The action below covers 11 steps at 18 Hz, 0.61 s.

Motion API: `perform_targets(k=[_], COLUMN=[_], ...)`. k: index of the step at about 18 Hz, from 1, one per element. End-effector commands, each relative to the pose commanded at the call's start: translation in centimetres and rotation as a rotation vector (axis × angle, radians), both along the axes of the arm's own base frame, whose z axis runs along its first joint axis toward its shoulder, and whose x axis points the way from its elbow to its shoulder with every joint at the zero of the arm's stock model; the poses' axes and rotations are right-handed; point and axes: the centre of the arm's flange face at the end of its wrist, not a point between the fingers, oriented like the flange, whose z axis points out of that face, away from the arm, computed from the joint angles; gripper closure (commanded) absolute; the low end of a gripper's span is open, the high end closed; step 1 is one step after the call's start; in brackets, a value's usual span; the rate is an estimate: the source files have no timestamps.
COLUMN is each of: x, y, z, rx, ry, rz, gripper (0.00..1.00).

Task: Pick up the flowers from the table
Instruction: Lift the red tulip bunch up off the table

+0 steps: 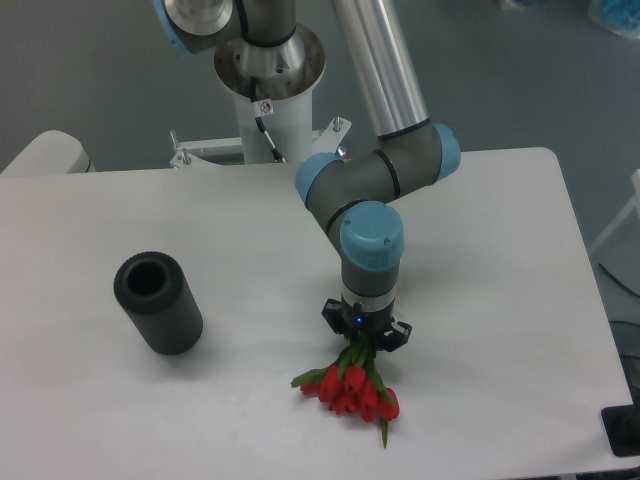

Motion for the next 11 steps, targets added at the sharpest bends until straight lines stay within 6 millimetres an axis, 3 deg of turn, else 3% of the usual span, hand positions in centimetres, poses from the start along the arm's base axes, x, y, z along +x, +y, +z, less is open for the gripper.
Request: perform_targets(k=[2,5,9,11], x=[-0.1,-0.2,0.4,1.4], y=[0.1,0.2,2.1,2.1], z=[0.8,4.1,11.5,14.7], rx=[0.010,0.052,0.228,0.294], ry=[0.011,0.047,0.049,0.035], rz=[-0.002,-0.001,-0.026,-0.040], gripper=[0.62,0.62,0.62,0.62])
